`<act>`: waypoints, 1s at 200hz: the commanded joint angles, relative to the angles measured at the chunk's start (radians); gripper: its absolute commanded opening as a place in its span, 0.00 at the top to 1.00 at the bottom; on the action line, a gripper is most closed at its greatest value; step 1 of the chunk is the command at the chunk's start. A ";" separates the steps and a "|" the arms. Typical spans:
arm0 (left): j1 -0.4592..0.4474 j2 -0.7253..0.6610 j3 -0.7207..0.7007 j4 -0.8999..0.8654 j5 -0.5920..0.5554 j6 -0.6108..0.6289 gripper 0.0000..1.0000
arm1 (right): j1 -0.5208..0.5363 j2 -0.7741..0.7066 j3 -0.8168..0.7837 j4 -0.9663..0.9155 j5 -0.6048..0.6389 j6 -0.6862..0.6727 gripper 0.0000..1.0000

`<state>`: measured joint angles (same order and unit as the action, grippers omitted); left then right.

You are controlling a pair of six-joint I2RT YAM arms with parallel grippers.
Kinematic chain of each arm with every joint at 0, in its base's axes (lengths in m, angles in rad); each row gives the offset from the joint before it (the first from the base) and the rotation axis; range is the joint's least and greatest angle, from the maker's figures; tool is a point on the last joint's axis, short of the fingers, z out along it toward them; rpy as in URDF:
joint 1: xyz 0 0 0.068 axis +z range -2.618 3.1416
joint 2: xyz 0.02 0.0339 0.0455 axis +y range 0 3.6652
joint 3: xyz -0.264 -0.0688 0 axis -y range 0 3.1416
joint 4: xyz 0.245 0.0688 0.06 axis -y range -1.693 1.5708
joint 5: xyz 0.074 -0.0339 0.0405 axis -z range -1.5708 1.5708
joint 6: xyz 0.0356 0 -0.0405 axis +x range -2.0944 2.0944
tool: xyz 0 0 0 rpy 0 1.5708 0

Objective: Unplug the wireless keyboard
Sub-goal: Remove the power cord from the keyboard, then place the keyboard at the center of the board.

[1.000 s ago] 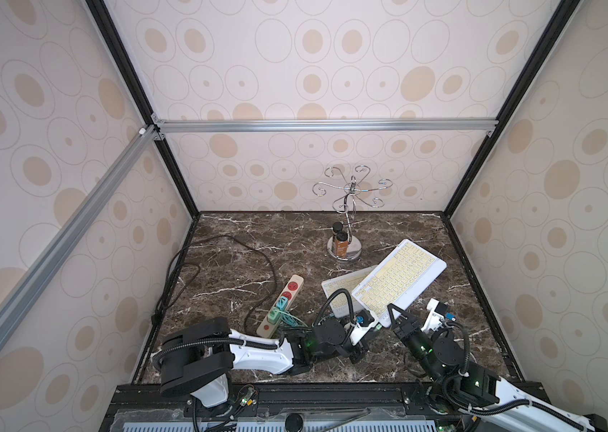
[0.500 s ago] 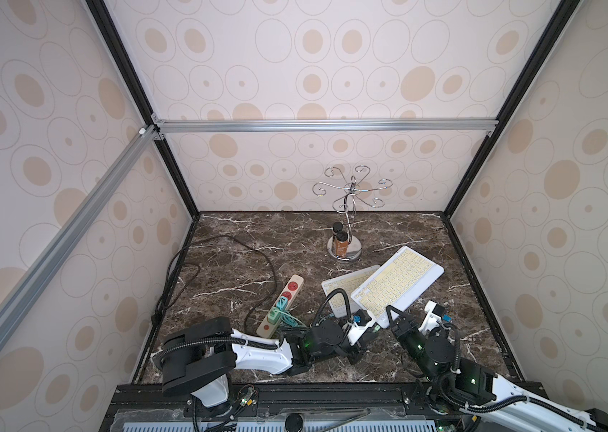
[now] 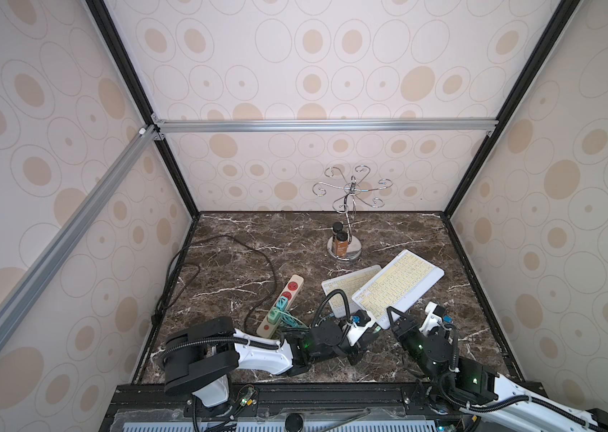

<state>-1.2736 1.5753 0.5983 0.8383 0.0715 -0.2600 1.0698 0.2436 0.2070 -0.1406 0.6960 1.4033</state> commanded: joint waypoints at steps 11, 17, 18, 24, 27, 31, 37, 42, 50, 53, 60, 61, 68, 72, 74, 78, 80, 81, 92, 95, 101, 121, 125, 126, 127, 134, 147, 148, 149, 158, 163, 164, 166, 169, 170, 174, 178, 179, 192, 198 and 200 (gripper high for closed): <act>-0.024 -0.009 0.022 0.090 0.111 0.009 1.00 | -0.008 -0.017 0.030 -0.118 0.129 0.025 1.00; -0.025 -0.009 0.023 0.083 0.114 0.010 1.00 | -0.008 -0.024 0.027 -0.123 0.129 0.026 1.00; -0.024 -0.009 0.023 0.082 0.114 0.010 1.00 | -0.008 -0.025 0.027 -0.123 0.130 0.027 1.00; -0.024 -0.009 0.024 0.078 0.117 0.010 1.00 | -0.007 -0.031 0.021 -0.123 0.131 0.029 1.00; -0.025 -0.010 0.024 0.076 0.118 0.010 1.00 | -0.008 -0.034 0.018 -0.122 0.131 0.030 1.00; -0.025 -0.012 0.022 0.076 0.120 0.009 1.00 | -0.008 -0.038 0.014 -0.121 0.133 0.033 1.00; -0.025 -0.015 0.017 0.078 0.120 0.007 1.00 | -0.008 -0.043 0.009 -0.120 0.135 0.035 1.00; -0.025 -0.017 0.010 0.082 0.120 0.003 1.00 | -0.008 -0.047 0.006 -0.119 0.135 0.037 1.00; -0.024 -0.022 0.002 0.089 0.120 -0.002 1.00 | -0.007 -0.048 0.002 -0.117 0.139 0.040 1.00; -0.025 -0.024 -0.002 0.090 0.120 -0.004 1.00 | -0.008 -0.047 0.002 -0.117 0.141 0.041 1.00; -0.025 -0.028 -0.010 0.098 0.122 -0.008 1.00 | -0.008 -0.045 0.002 -0.116 0.142 0.041 1.00; -0.025 -0.029 -0.010 0.098 0.122 -0.008 1.00 | -0.008 -0.045 0.002 -0.116 0.143 0.041 1.00; -0.024 -0.032 -0.019 0.105 0.122 -0.013 1.00 | -0.007 -0.039 0.006 -0.118 0.148 0.040 1.00; -0.025 -0.033 -0.024 0.110 0.123 -0.014 1.00 | -0.008 -0.036 0.009 -0.122 0.150 0.041 1.00; -0.026 -0.033 -0.026 0.112 0.123 -0.015 1.00 | -0.008 -0.033 0.011 -0.124 0.151 0.043 1.00; -0.026 -0.034 -0.028 0.115 0.125 -0.015 1.00 | -0.006 -0.029 0.017 -0.135 0.153 0.048 1.00; -0.025 -0.034 -0.029 0.116 0.126 -0.015 1.00 | -0.008 -0.027 0.019 -0.143 0.154 0.051 1.00; -0.025 -0.034 -0.029 0.117 0.126 -0.015 1.00 | -0.008 -0.026 0.020 -0.145 0.155 0.053 1.00; -0.024 -0.034 -0.028 0.112 0.132 -0.015 1.00 | -0.008 -0.016 0.036 -0.188 0.158 0.081 1.00; -0.025 -0.034 -0.028 0.109 0.134 -0.013 1.00 | -0.008 -0.013 0.040 -0.201 0.161 0.088 1.00; -0.024 -0.034 -0.027 0.103 0.140 -0.012 1.00 | -0.008 -0.011 0.047 -0.223 0.167 0.106 1.00; -0.025 -0.037 -0.030 0.087 0.152 -0.006 1.00 | -0.008 -0.005 0.057 -0.305 0.178 0.198 1.00; -0.025 -0.039 -0.032 0.085 0.151 -0.006 1.00 | -0.007 -0.003 0.058 -0.324 0.180 0.224 1.00; -0.025 -0.040 -0.032 0.085 0.150 -0.007 1.00 | -0.008 -0.002 0.058 -0.329 0.180 0.230 1.00; -0.024 -0.041 -0.032 0.083 0.151 -0.006 1.00 | -0.008 -0.002 0.059 -0.337 0.180 0.238 1.00; -0.026 -0.046 -0.042 0.078 0.146 -0.008 1.00 | -0.008 0.005 0.064 -0.380 0.181 0.298 1.00; -0.025 -0.059 -0.059 0.075 0.131 -0.010 1.00 | -0.008 0.029 0.081 -0.464 0.170 0.410 1.00; -0.025 -0.059 -0.061 0.073 0.130 -0.010 1.00 | -0.008 0.032 0.082 -0.470 0.168 0.417 1.00; -0.025 -0.060 -0.063 0.072 0.128 -0.010 1.00 | -0.007 0.034 0.084 -0.475 0.167 0.426 1.00; -0.024 -0.073 -0.083 0.071 0.112 -0.013 1.00 | -0.008 0.063 0.104 -0.522 0.155 0.477 1.00; -0.024 -0.081 -0.094 0.071 0.100 -0.015 1.00 | -0.007 0.080 0.117 -0.544 0.150 0.497 1.00; -0.025 -0.083 -0.095 0.071 0.098 -0.016 1.00 | -0.008 0.083 0.120 -0.549 0.148 0.501 1.00; -0.026 -0.085 -0.099 0.071 0.095 -0.016 1.00 | -0.007 0.092 0.125 -0.556 0.147 0.508 1.00; -0.025 -0.087 -0.105 0.071 0.088 -0.017 1.00 | -0.008 0.104 0.133 -0.568 0.143 0.517 1.00; -0.025 -0.089 -0.107 0.071 0.086 -0.017 1.00 | -0.008 0.107 0.136 -0.571 0.141 0.520 1.00; -0.024 -0.094 -0.116 0.071 0.078 -0.018 1.00 | -0.007 0.124 0.148 -0.589 0.135 0.535 1.00; -0.025 -0.096 -0.119 0.069 0.070 -0.018 1.00 | -0.008 0.139 0.160 -0.606 0.127 0.548 1.00; -0.025 -0.096 -0.120 0.067 0.067 -0.018 1.00 | -0.008 0.143 0.164 -0.610 0.125 0.550 1.00; -0.025 -0.103 -0.125 0.037 0.038 -0.016 1.00 | -0.007 0.195 0.193 -0.655 0.103 0.597 1.00; -0.025 -0.103 -0.125 0.022 0.025 -0.015 1.00 | -0.008 0.215 0.199 -0.667 0.091 0.621 1.00; -0.026 -0.103 -0.124 0.017 0.022 -0.015 1.00 | -0.008 0.221 0.200 -0.669 0.086 0.628 1.00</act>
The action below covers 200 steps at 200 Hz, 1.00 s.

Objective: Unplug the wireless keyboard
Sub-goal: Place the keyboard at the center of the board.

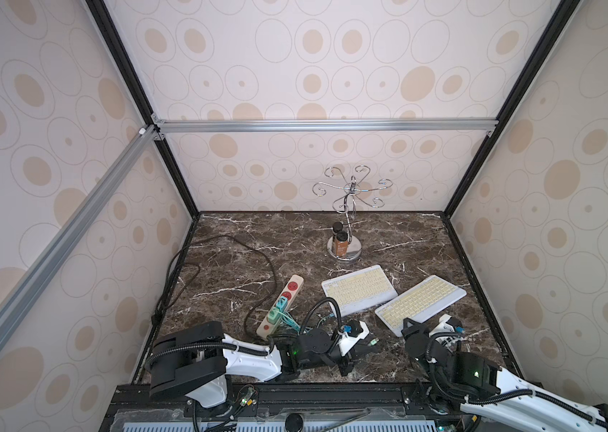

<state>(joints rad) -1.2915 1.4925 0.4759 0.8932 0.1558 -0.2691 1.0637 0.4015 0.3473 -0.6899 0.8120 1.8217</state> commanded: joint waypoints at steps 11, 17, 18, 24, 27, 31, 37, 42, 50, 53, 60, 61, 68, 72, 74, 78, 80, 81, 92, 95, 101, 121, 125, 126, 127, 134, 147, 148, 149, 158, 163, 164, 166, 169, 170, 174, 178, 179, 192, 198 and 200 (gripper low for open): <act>-0.007 -0.019 -0.002 -0.051 -0.073 -0.005 1.00 | -0.002 0.091 0.053 -0.122 -0.055 0.257 1.00; -0.007 -0.020 -0.005 -0.051 -0.076 -0.003 1.00 | -0.002 0.099 0.047 -0.115 -0.068 0.270 1.00; -0.006 -0.020 -0.006 -0.052 -0.076 -0.002 1.00 | -0.001 0.099 0.045 -0.113 -0.070 0.270 1.00; -0.007 -0.020 -0.007 -0.051 -0.076 -0.001 1.00 | -0.001 0.101 0.034 -0.093 -0.082 0.272 1.00; -0.007 -0.020 -0.008 -0.050 -0.076 -0.001 1.00 | -0.001 0.102 0.027 -0.081 -0.087 0.273 1.00; -0.007 -0.020 -0.007 -0.051 -0.078 -0.001 1.00 | -0.002 0.102 0.017 -0.062 -0.097 0.273 1.00; -0.006 -0.020 -0.008 -0.053 -0.079 0.000 1.00 | -0.001 0.102 -0.001 -0.034 -0.110 0.273 1.00; -0.007 -0.020 -0.009 -0.053 -0.081 0.000 1.00 | -0.002 0.100 -0.014 -0.009 -0.117 0.273 1.00; -0.007 -0.021 -0.012 -0.051 -0.082 -0.003 1.00 | -0.001 0.098 -0.038 0.037 -0.126 0.264 1.00; -0.006 -0.023 -0.013 -0.049 -0.082 -0.003 1.00 | -0.002 0.098 -0.046 0.056 -0.128 0.259 1.00; -0.007 -0.023 -0.020 -0.040 -0.082 -0.004 1.00 | -0.002 0.100 -0.064 0.096 -0.132 0.255 1.00; -0.007 -0.023 -0.020 -0.039 -0.082 -0.005 1.00 | -0.002 0.101 -0.068 0.101 -0.132 0.255 1.00; -0.006 -0.024 -0.022 -0.032 -0.082 -0.006 1.00 | -0.002 0.107 -0.085 0.129 -0.138 0.266 1.00; -0.006 -0.024 -0.022 -0.032 -0.081 -0.006 1.00 | -0.002 0.111 -0.094 0.142 -0.144 0.274 1.00; -0.007 -0.024 -0.022 -0.032 -0.082 -0.005 1.00 | -0.002 0.113 -0.100 0.147 -0.147 0.279 1.00; -0.007 -0.022 -0.022 -0.031 -0.083 -0.005 1.00 | -0.002 0.117 -0.108 0.159 -0.152 0.286 1.00; -0.006 -0.023 -0.022 -0.033 -0.083 -0.004 1.00 | -0.002 0.118 -0.110 0.166 -0.155 0.289 1.00; -0.006 -0.023 -0.021 -0.034 -0.083 -0.004 1.00 | -0.002 0.122 -0.112 0.168 -0.156 0.291 1.00; -0.007 -0.022 -0.012 -0.046 -0.084 0.000 1.00 | -0.001 0.140 -0.124 0.205 -0.172 0.292 1.00; -0.007 -0.023 -0.010 -0.050 -0.084 0.000 1.00 | -0.002 0.148 -0.126 0.214 -0.176 0.293 1.00; -0.008 -0.023 -0.008 -0.055 -0.084 0.003 1.00 | -0.002 0.166 -0.129 0.237 -0.186 0.294 1.00; -0.007 -0.026 -0.009 -0.062 -0.086 0.004 1.00 | -0.001 0.256 -0.136 0.316 -0.217 0.308 1.00; -0.006 -0.027 -0.009 -0.064 -0.087 0.004 1.00 | -0.002 0.278 -0.136 0.329 -0.224 0.313 1.00; -0.006 -0.028 -0.008 -0.065 -0.088 0.005 1.00 | -0.002 0.282 -0.136 0.332 -0.226 0.315 1.00; -0.006 -0.029 -0.010 -0.066 -0.088 0.005 1.00 | -0.002 0.288 -0.136 0.336 -0.227 0.316 1.00; -0.008 -0.032 -0.012 -0.069 -0.090 0.001 1.00 | -0.001 0.324 -0.133 0.355 -0.239 0.322 1.00; -0.007 -0.040 -0.028 -0.054 -0.094 -0.004 1.00 | -0.002 0.387 -0.122 0.378 -0.251 0.332 1.00; -0.006 -0.040 -0.030 -0.052 -0.093 -0.004 1.00 | -0.002 0.391 -0.121 0.378 -0.252 0.333 1.00; -0.006 -0.041 -0.030 -0.049 -0.094 -0.004 1.00 | -0.002 0.396 -0.121 0.378 -0.253 0.333 1.00; -0.006 -0.044 -0.043 -0.033 -0.097 -0.008 1.00 | -0.001 0.428 -0.109 0.379 -0.261 0.337 1.00; -0.007 -0.044 -0.048 -0.026 -0.099 -0.010 1.00 | -0.002 0.440 -0.105 0.379 -0.266 0.335 1.00; -0.007 -0.044 -0.049 -0.026 -0.099 -0.009 1.00 | -0.001 0.442 -0.104 0.379 -0.267 0.335 1.00; -0.007 -0.044 -0.049 -0.025 -0.101 -0.009 1.00 | -0.002 0.446 -0.102 0.379 -0.267 0.334 1.00; -0.006 -0.043 -0.051 -0.022 -0.101 -0.009 1.00 | -0.002 0.450 -0.101 0.380 -0.269 0.332 1.00; -0.006 -0.043 -0.050 -0.022 -0.102 -0.010 1.00 | -0.002 0.451 -0.101 0.380 -0.270 0.332 1.00; -0.007 -0.043 -0.050 -0.022 -0.104 -0.009 1.00 | -0.001 0.454 -0.100 0.379 -0.270 0.331 0.99; -0.006 -0.040 -0.048 -0.023 -0.105 -0.009 1.00 | -0.002 0.455 -0.099 0.378 -0.272 0.331 0.97; -0.006 -0.039 -0.047 -0.025 -0.104 -0.009 1.00 | -0.002 0.455 -0.099 0.378 -0.272 0.331 0.97; -0.007 -0.037 -0.039 -0.034 -0.105 -0.006 1.00 | -0.001 0.449 -0.100 0.369 -0.266 0.333 0.89; -0.007 -0.034 -0.037 -0.040 -0.103 -0.004 1.00 | -0.001 0.444 -0.103 0.368 -0.262 0.336 0.87; -0.007 -0.033 -0.036 -0.042 -0.102 -0.003 1.00 | -0.002 0.442 -0.104 0.368 -0.261 0.336 0.86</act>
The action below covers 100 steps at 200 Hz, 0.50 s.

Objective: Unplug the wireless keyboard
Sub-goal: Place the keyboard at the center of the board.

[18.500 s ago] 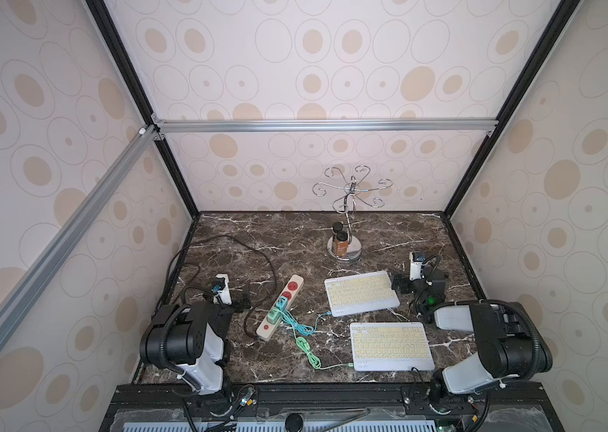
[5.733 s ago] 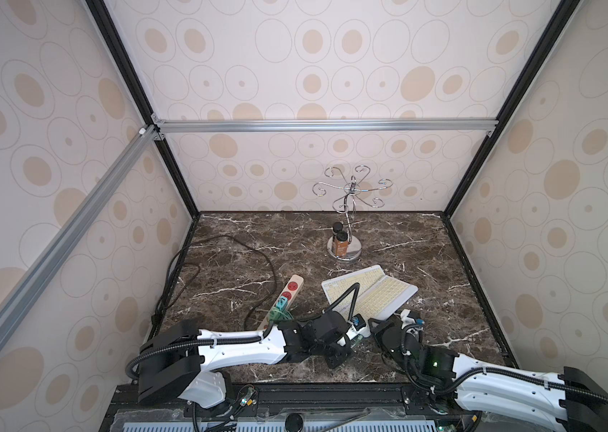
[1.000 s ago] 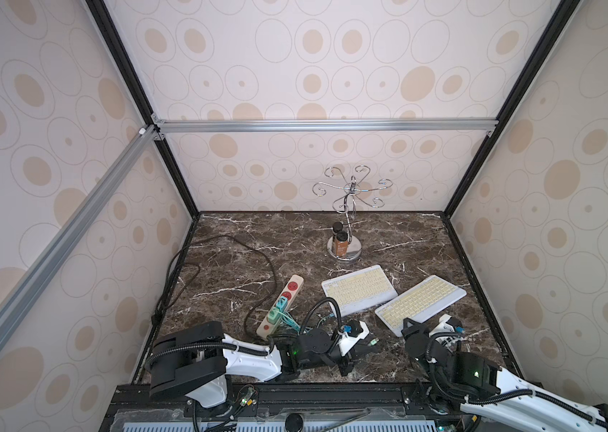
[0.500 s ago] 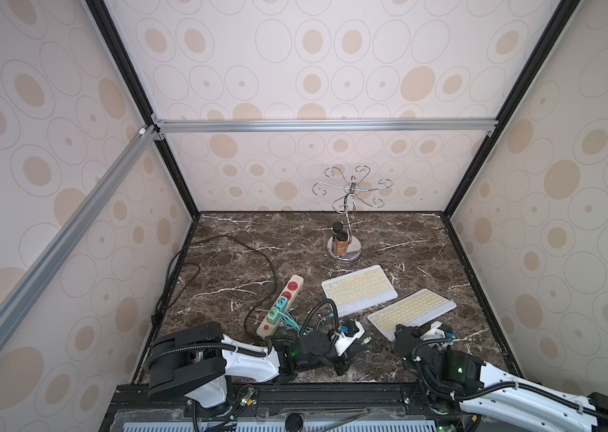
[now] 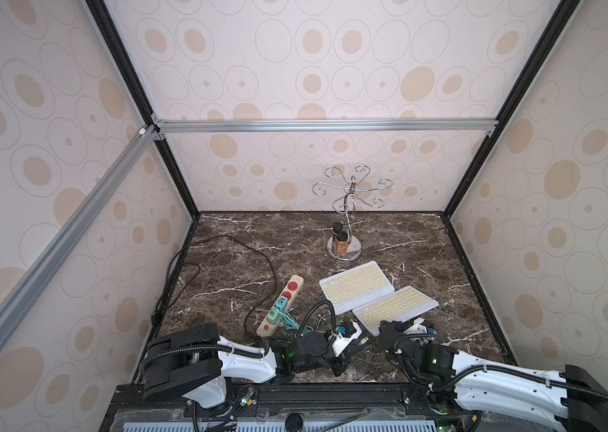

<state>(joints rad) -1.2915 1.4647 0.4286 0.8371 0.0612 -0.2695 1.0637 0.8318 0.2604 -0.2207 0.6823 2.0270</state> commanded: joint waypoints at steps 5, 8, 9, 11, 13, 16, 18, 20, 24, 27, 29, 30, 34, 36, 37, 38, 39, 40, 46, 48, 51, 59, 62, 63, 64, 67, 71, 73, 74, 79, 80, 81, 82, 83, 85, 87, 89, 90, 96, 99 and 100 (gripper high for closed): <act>-0.007 -0.006 0.013 0.012 -0.007 -0.001 1.00 | -0.003 0.008 -0.023 -0.098 -0.130 0.133 0.84; -0.007 -0.005 0.013 0.009 -0.005 0.000 1.00 | -0.002 0.006 -0.026 -0.095 -0.129 0.133 0.83; -0.007 -0.006 0.013 0.009 -0.006 0.001 1.00 | -0.001 0.006 -0.027 -0.094 -0.129 0.134 0.83; -0.008 -0.005 0.013 0.008 -0.006 0.000 1.00 | -0.001 0.003 -0.030 -0.091 -0.127 0.134 0.83; -0.007 -0.005 0.013 0.007 -0.004 0.000 1.00 | -0.001 0.003 -0.032 -0.088 -0.128 0.133 0.83; -0.006 -0.005 0.012 0.004 -0.004 0.000 1.00 | -0.001 0.002 -0.035 -0.082 -0.127 0.135 0.82; -0.007 -0.006 0.012 0.005 -0.004 0.000 1.00 | -0.001 0.002 -0.037 -0.078 -0.127 0.135 0.82; -0.008 -0.006 0.011 0.004 -0.006 0.000 1.00 | -0.001 0.002 -0.040 -0.074 -0.127 0.136 0.82; -0.007 -0.005 0.009 0.003 -0.006 0.000 1.00 | -0.002 0.003 -0.044 -0.068 -0.128 0.135 0.82; -0.006 -0.006 0.007 0.002 -0.007 0.000 1.00 | -0.001 0.005 -0.046 -0.064 -0.128 0.136 0.82; -0.007 -0.006 0.007 0.002 -0.007 0.000 1.00 | -0.003 0.006 -0.047 -0.061 -0.128 0.137 0.82; -0.007 -0.007 0.006 0.002 -0.008 -0.001 1.00 | -0.002 0.008 -0.048 -0.059 -0.128 0.136 0.81; -0.007 -0.007 0.003 0.002 -0.009 -0.002 1.00 | -0.001 0.010 -0.049 -0.056 -0.127 0.136 0.81; -0.006 -0.006 0.001 0.002 -0.010 -0.003 1.00 | -0.002 0.011 -0.049 -0.056 -0.127 0.135 0.81; -0.006 -0.007 0.000 0.003 -0.010 -0.003 1.00 | -0.002 0.011 -0.048 -0.054 -0.127 0.134 0.81; -0.006 -0.008 -0.002 0.003 -0.009 -0.002 1.00 | -0.002 0.012 -0.048 -0.054 -0.127 0.133 0.80; -0.006 -0.008 -0.003 0.004 -0.010 -0.002 1.00 | -0.001 0.014 -0.047 -0.054 -0.127 0.132 0.80; -0.006 -0.009 -0.003 0.005 -0.010 -0.002 1.00 | -0.002 0.015 -0.047 -0.054 -0.126 0.132 0.80; -0.007 -0.010 -0.010 0.011 -0.009 -0.004 1.00 | -0.002 0.024 -0.044 -0.053 -0.123 0.125 0.80; -0.006 -0.010 -0.013 0.014 -0.009 -0.006 1.00 | -0.002 0.026 -0.042 -0.053 -0.122 0.124 0.80; -0.007 -0.010 -0.018 0.017 -0.009 -0.005 1.00 | -0.002 0.031 -0.039 -0.055 -0.121 0.121 0.80; -0.007 -0.010 -0.023 0.023 -0.008 -0.005 1.00 | -0.002 0.044 -0.034 -0.060 -0.123 0.118 0.80; -0.008 -0.009 -0.025 0.025 -0.008 -0.005 1.00 | -0.002 0.051 -0.033 -0.061 -0.126 0.118 0.80; -0.008 -0.009 -0.025 0.024 -0.007 -0.006 1.00 | -0.002 0.051 -0.033 -0.061 -0.126 0.118 0.80; -0.007 -0.009 -0.026 0.024 -0.007 -0.006 1.00 | -0.001 0.053 -0.033 -0.061 -0.127 0.118 0.80; -0.008 -0.009 -0.028 0.022 -0.007 -0.005 1.00 | -0.001 0.057 -0.033 -0.062 -0.132 0.118 0.79; -0.007 -0.009 -0.027 0.020 -0.008 -0.003 1.00 | -0.002 0.063 -0.036 -0.058 -0.136 0.118 0.79; -0.006 -0.007 -0.027 0.017 -0.008 -0.002 1.00 | -0.002 0.067 -0.037 -0.056 -0.138 0.119 0.79; -0.007 -0.007 -0.027 0.016 -0.008 -0.001 1.00 | -0.002 0.068 -0.038 -0.056 -0.139 0.119 0.79; -0.007 -0.007 -0.025 0.007 -0.007 0.001 1.00 | -0.002 0.075 -0.042 -0.048 -0.148 0.121 0.79; -0.006 -0.007 -0.025 0.005 -0.006 0.002 1.00 | -0.001 0.077 -0.044 -0.047 -0.150 0.122 0.79; -0.007 -0.007 -0.025 0.003 -0.007 0.001 1.00 | -0.002 0.079 -0.044 -0.046 -0.151 0.123 0.79; -0.007 -0.007 -0.025 0.001 -0.007 0.003 1.00 | -0.002 0.080 -0.045 -0.045 -0.152 0.122 0.79; -0.007 -0.007 -0.024 -0.002 -0.007 0.003 1.00 | -0.001 0.081 -0.045 -0.043 -0.153 0.123 0.78; -0.007 -0.007 -0.025 -0.006 -0.007 0.003 1.00 | -0.001 0.084 -0.048 -0.037 -0.156 0.125 0.78; -0.007 -0.007 -0.023 -0.011 -0.007 0.004 1.00 | -0.001 0.088 -0.050 -0.035 -0.159 0.125 0.78; -0.008 -0.007 -0.023 -0.015 -0.007 0.004 1.00 | -0.001 0.091 -0.053 -0.030 -0.161 0.126 0.77; -0.007 -0.007 -0.022 -0.017 -0.008 0.005 1.00 | -0.001 0.093 -0.055 -0.028 -0.162 0.127 0.77; -0.007 -0.009 -0.022 -0.031 -0.007 0.008 1.00 | -0.001 0.103 -0.063 -0.014 -0.170 0.132 0.77; -0.007 -0.009 -0.021 -0.036 -0.008 0.010 1.00 | -0.002 0.108 -0.067 -0.007 -0.173 0.134 0.77; -0.006 -0.009 -0.023 -0.037 -0.008 0.010 1.00 | -0.002 0.109 -0.069 -0.005 -0.174 0.134 0.77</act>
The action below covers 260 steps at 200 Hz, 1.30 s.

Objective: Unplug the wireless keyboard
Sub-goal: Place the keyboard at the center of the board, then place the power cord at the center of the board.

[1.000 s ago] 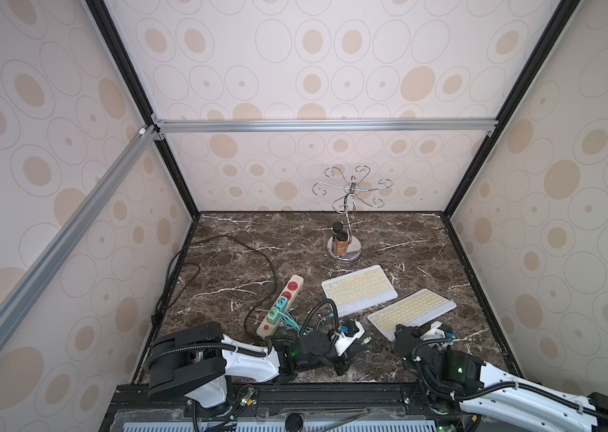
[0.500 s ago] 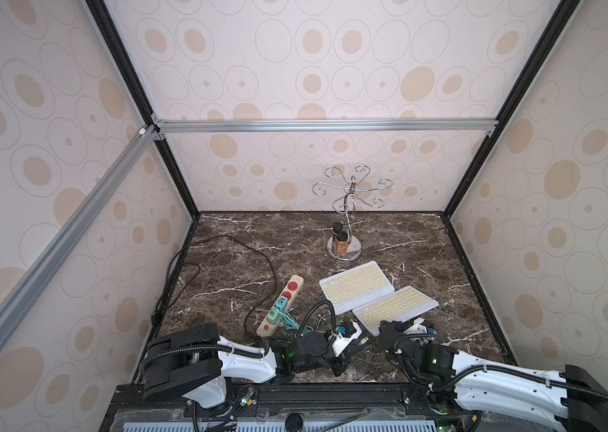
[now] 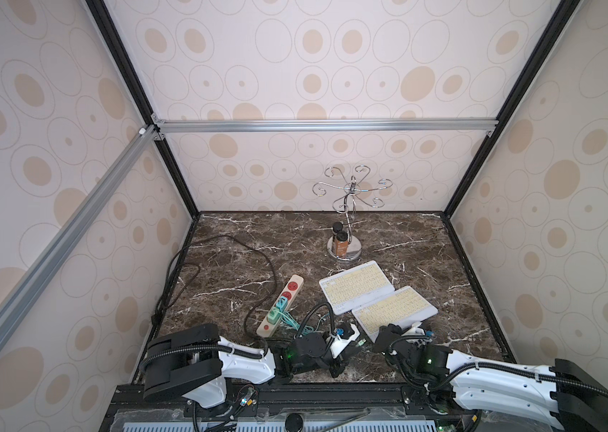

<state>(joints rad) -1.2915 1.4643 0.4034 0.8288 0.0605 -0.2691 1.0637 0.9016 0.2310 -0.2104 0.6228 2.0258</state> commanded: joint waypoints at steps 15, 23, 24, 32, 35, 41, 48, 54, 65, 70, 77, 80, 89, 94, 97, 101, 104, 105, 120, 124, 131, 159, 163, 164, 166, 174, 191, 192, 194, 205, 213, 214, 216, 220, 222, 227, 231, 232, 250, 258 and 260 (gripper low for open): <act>-0.006 -0.015 -0.007 -0.040 -0.013 0.009 1.00 | -0.002 0.066 -0.059 0.020 -0.125 0.149 0.77; -0.007 -0.019 -0.016 -0.042 -0.014 0.007 1.00 | -0.001 0.077 -0.066 0.033 -0.127 0.153 0.77; -0.008 -0.020 -0.016 -0.042 -0.014 0.006 1.00 | -0.001 0.079 -0.066 0.034 -0.127 0.153 0.77; -0.007 -0.025 -0.024 -0.045 -0.012 0.004 1.00 | -0.002 0.085 -0.067 0.037 -0.127 0.153 0.77; -0.007 -0.027 -0.025 -0.046 -0.012 0.005 1.00 | -0.002 0.089 -0.067 0.036 -0.127 0.151 0.77; -0.006 -0.030 -0.028 -0.051 -0.011 0.005 1.00 | -0.001 0.092 -0.065 0.031 -0.127 0.150 0.77; -0.007 -0.032 -0.029 -0.058 -0.011 0.009 1.00 | -0.002 0.094 -0.062 0.024 -0.127 0.149 0.76; -0.007 -0.031 -0.026 -0.063 -0.012 0.013 1.00 | -0.002 0.094 -0.062 0.020 -0.128 0.145 0.75; -0.007 -0.025 -0.016 -0.077 -0.014 0.019 1.00 | -0.002 0.086 -0.063 0.011 -0.130 0.139 0.71; -0.007 -0.021 -0.009 -0.086 -0.013 0.023 1.00 | -0.001 0.080 -0.064 0.006 -0.130 0.137 0.65; -0.007 -0.013 0.003 -0.103 -0.014 0.028 1.00 | -0.001 0.067 -0.066 -0.004 -0.132 0.135 0.59; -0.006 -0.010 0.008 -0.111 -0.014 0.030 1.00 | -0.002 0.061 -0.066 -0.010 -0.132 0.135 0.58; -0.008 0.005 0.021 -0.131 -0.019 0.036 1.00 | -0.002 0.037 -0.071 -0.030 -0.132 0.137 0.55; -0.007 0.011 0.027 -0.141 -0.020 0.037 1.00 | -0.001 0.022 -0.076 -0.041 -0.130 0.137 0.55; -0.008 0.015 0.031 -0.146 -0.021 0.038 1.00 | -0.001 0.012 -0.079 -0.046 -0.128 0.138 0.54; -0.008 0.021 0.033 -0.151 -0.023 0.040 1.00 | -0.002 -0.003 -0.083 -0.054 -0.126 0.139 0.54; -0.008 0.025 0.034 -0.155 -0.024 0.039 1.00 | -0.002 -0.014 -0.087 -0.061 -0.124 0.138 0.54; -0.007 0.026 0.034 -0.156 -0.024 0.039 1.00 | -0.002 -0.017 -0.088 -0.061 -0.124 0.138 0.54; -0.007 0.046 0.039 -0.172 -0.025 0.041 1.00 | -0.001 -0.076 -0.102 -0.096 -0.107 0.141 0.54; -0.007 0.050 0.042 -0.178 -0.026 0.040 1.00 | -0.001 -0.095 -0.105 -0.107 -0.101 0.142 0.54; -0.007 0.058 0.044 -0.190 -0.028 0.038 1.00 | -0.002 -0.125 -0.107 -0.130 -0.086 0.137 0.54; -0.007 0.102 0.076 -0.240 -0.049 0.042 1.00 | -0.002 -0.259 -0.074 -0.230 0.010 0.015 0.52; -0.007 0.112 0.087 -0.253 -0.050 0.046 1.00 | -0.002 -0.278 -0.063 -0.253 0.021 -0.018 0.51; -0.007 0.114 0.090 -0.256 -0.051 0.047 1.00 | -0.002 -0.283 -0.059 -0.258 0.024 -0.023 0.50; -0.007 0.119 0.096 -0.263 -0.052 0.049 1.00 | -0.002 -0.291 -0.054 -0.266 0.029 -0.033 0.50; -0.007 0.139 0.121 -0.290 -0.053 0.057 0.98 | -0.002 -0.325 -0.036 -0.299 0.048 -0.083 0.49; -0.007 0.174 0.160 -0.324 -0.053 0.068 0.86 | -0.002 -0.385 -0.012 -0.332 0.088 -0.183 0.46; -0.007 0.175 0.161 -0.324 -0.054 0.069 0.86 | -0.001 -0.389 -0.011 -0.334 0.091 -0.192 0.46; -0.006 0.178 0.161 -0.325 -0.055 0.069 0.85 | -0.002 -0.395 -0.009 -0.336 0.095 -0.205 0.45; -0.007 0.180 0.162 -0.317 -0.056 0.067 0.78 | -0.003 -0.428 -0.003 -0.335 0.113 -0.288 0.46; -0.007 0.176 0.161 -0.312 -0.056 0.065 0.71 | -0.001 -0.448 0.000 -0.327 0.121 -0.347 0.45; -0.007 0.175 0.161 -0.311 -0.055 0.066 0.70 | -0.001 -0.451 0.000 -0.325 0.123 -0.355 0.45; -0.008 0.173 0.161 -0.310 -0.054 0.065 0.69 | -0.002 -0.456 0.001 -0.320 0.123 -0.371 0.45; -0.008 0.167 0.161 -0.309 -0.053 0.064 0.66 | -0.003 -0.464 0.001 -0.309 0.126 -0.404 0.45; -0.007 0.165 0.160 -0.309 -0.053 0.064 0.65 | -0.002 -0.467 0.001 -0.304 0.126 -0.417 0.45; -0.006 0.157 0.157 -0.307 -0.053 0.062 0.61 | -0.002 -0.477 0.002 -0.287 0.125 -0.461 0.45; -0.007 0.149 0.155 -0.305 -0.055 0.062 0.59 | -0.002 -0.484 0.002 -0.271 0.124 -0.494 0.45; -0.007 0.146 0.153 -0.304 -0.056 0.062 0.58 | -0.002 -0.485 0.003 -0.266 0.124 -0.504 0.46; -0.006 0.100 0.137 -0.286 -0.064 0.057 0.51 | -0.003 -0.494 0.014 -0.201 0.109 -0.648 0.45; -0.007 0.077 0.131 -0.279 -0.072 0.056 0.49 | -0.002 -0.493 0.024 -0.191 0.100 -0.698 0.45; -0.006 0.071 0.128 -0.278 -0.073 0.055 0.48 | -0.002 -0.492 0.027 -0.191 0.099 -0.707 0.45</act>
<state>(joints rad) -1.2919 1.6077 0.5392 0.5358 0.0116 -0.2173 1.0645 0.4187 0.2115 -0.4553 0.7113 1.5414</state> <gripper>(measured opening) 0.497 0.552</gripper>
